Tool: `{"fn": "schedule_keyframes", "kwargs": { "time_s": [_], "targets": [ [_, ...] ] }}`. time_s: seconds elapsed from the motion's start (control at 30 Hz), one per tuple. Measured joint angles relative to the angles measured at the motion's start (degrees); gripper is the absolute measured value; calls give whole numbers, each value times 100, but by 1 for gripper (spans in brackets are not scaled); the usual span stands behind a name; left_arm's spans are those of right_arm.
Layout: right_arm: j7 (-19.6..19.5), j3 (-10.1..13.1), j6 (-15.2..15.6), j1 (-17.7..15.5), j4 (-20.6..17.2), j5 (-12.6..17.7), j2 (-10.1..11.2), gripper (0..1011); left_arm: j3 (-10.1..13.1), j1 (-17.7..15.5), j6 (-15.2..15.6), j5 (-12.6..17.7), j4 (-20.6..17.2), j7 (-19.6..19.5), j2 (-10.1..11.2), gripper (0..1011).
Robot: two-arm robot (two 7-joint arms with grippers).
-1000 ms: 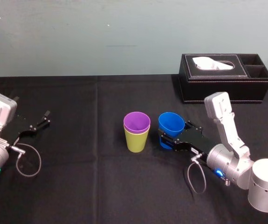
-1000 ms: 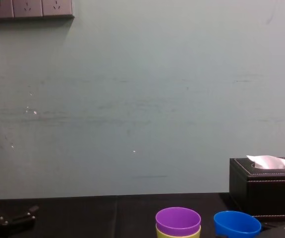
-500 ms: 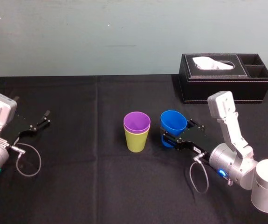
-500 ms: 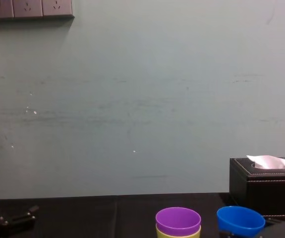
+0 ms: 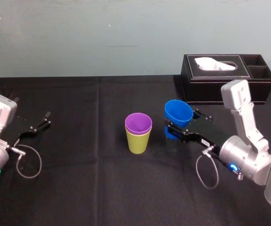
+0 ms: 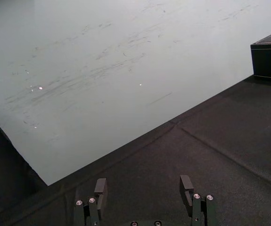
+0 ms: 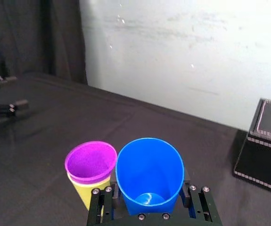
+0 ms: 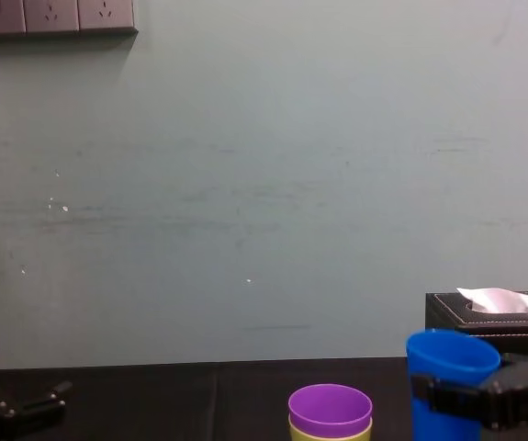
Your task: Stack the three plastic cups sequentially using one hand.
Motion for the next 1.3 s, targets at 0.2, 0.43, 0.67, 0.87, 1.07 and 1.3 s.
{"fn": "schedule_keyframes", "kwargs": {
  "time_s": [0.2, 0.43, 0.67, 0.87, 1.07, 1.3],
  "targets": [
    [40, 16, 181, -17, -420, 141, 119, 726, 0, 0, 0, 0, 0, 0, 0, 1010],
    [60, -47, 332, 59, -703, 279, 194, 726, 0, 0, 0, 0, 0, 0, 0, 1010],
    [50, -192, 402, 185, -848, 326, 228, 726, 0, 0, 0, 0, 0, 0, 0, 1010],
    [30, -344, 425, 301, -842, 324, 209, 726, 0, 0, 0, 0, 0, 0, 0, 1010],
    [-4, -501, 432, 408, -737, 295, 143, 726, 0, 0, 0, 0, 0, 0, 0, 1010],
    [-12, -620, 431, 490, -610, 245, 84, 726, 0, 0, 0, 0, 0, 0, 0, 1010]
  ]
}}
